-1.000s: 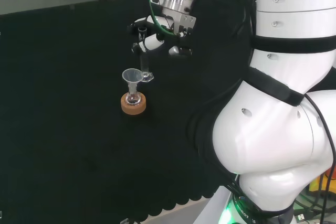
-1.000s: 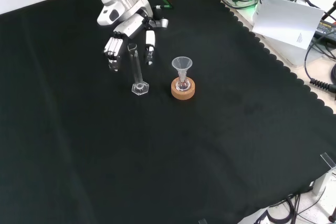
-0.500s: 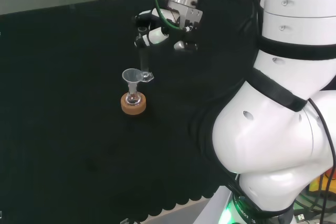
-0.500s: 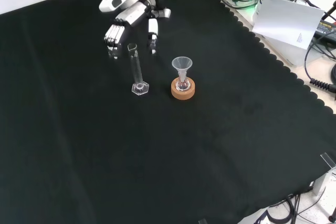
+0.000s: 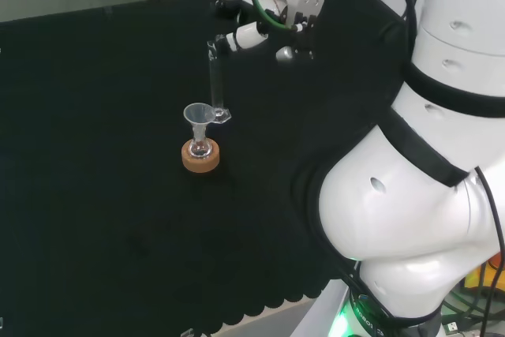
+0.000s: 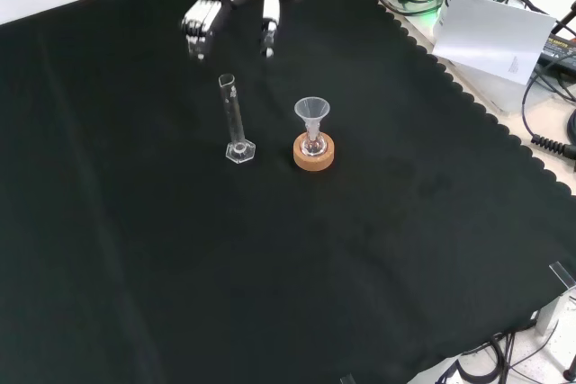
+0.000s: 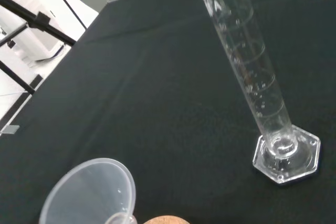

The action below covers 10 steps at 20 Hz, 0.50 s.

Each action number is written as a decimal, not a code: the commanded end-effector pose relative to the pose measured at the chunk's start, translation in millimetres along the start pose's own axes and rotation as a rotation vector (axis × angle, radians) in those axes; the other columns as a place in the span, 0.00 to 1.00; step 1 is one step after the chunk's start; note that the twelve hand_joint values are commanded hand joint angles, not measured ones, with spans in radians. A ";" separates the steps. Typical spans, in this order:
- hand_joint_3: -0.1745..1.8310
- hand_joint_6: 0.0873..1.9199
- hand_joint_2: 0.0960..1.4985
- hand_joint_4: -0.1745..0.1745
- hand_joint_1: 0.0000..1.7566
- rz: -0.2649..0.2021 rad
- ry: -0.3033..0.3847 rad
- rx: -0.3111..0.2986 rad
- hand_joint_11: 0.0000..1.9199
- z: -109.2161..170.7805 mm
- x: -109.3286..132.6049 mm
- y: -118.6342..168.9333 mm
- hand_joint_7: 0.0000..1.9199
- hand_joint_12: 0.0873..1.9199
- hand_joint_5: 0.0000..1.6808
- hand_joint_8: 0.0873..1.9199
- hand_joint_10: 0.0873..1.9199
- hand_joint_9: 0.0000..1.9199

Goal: Put the graduated cylinder back on the table.

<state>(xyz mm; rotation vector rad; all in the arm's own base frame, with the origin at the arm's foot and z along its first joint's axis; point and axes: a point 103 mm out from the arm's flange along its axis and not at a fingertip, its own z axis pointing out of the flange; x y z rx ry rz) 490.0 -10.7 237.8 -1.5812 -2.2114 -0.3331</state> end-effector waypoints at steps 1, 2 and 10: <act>0.00 0.00 0.55 0.29 0.41 0.043 -0.044 -0.055 0.08 -34.9 11.9 -53.5 0.02 0.76 0.17 0.35 0.37 0.14; 0.00 0.00 0.55 0.29 0.41 0.045 -0.047 -0.061 0.08 -37.6 14.3 -58.7 0.02 0.76 0.17 0.35 0.37 0.14; 0.00 0.00 0.55 0.28 0.41 0.080 -0.061 -0.104 0.08 -54.5 23.2 -97.4 0.02 0.76 0.17 0.35 0.37 0.14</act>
